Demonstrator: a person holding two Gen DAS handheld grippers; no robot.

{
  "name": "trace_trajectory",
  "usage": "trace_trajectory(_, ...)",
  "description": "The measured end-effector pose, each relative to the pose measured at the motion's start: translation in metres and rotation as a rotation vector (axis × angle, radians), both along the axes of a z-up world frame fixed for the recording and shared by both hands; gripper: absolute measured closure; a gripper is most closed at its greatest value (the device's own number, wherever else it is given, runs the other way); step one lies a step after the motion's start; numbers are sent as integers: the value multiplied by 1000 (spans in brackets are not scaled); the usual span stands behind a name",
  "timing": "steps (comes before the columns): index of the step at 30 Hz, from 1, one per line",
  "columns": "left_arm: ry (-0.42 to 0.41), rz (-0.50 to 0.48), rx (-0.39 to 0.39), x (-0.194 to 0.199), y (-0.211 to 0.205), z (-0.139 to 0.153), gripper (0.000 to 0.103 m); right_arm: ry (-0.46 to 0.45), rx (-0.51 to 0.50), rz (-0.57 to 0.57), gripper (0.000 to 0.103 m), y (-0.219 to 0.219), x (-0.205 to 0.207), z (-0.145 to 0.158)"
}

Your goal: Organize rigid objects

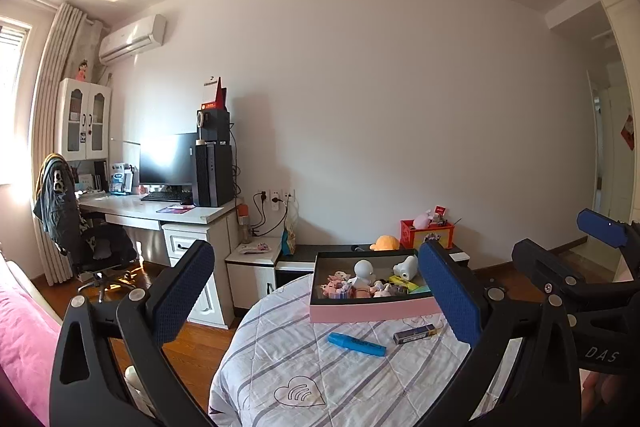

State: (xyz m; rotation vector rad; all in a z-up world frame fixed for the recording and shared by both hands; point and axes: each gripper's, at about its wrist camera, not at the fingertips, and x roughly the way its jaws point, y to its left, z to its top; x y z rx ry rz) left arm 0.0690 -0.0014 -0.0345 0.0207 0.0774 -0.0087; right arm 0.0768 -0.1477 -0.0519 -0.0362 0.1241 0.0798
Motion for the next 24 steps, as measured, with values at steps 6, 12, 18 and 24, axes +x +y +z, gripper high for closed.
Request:
trace_trajectory(6,53,-6,-4,23,-3,-11,0,46,1,-6,0,-2,20,-10)
trace_trajectory(12,134,-18,-10,59,-5,-31,0,115,0,-8,0,-6,52,-28)
trace_trajectory(18,279,-40,-24,110,-8,-67,0,222,-6,-13,0,-10,95,-61)
trace_trajectory(24,442,-60,-20,162,-21,-110,0,344,-4,-27,0,-22,141,-101)
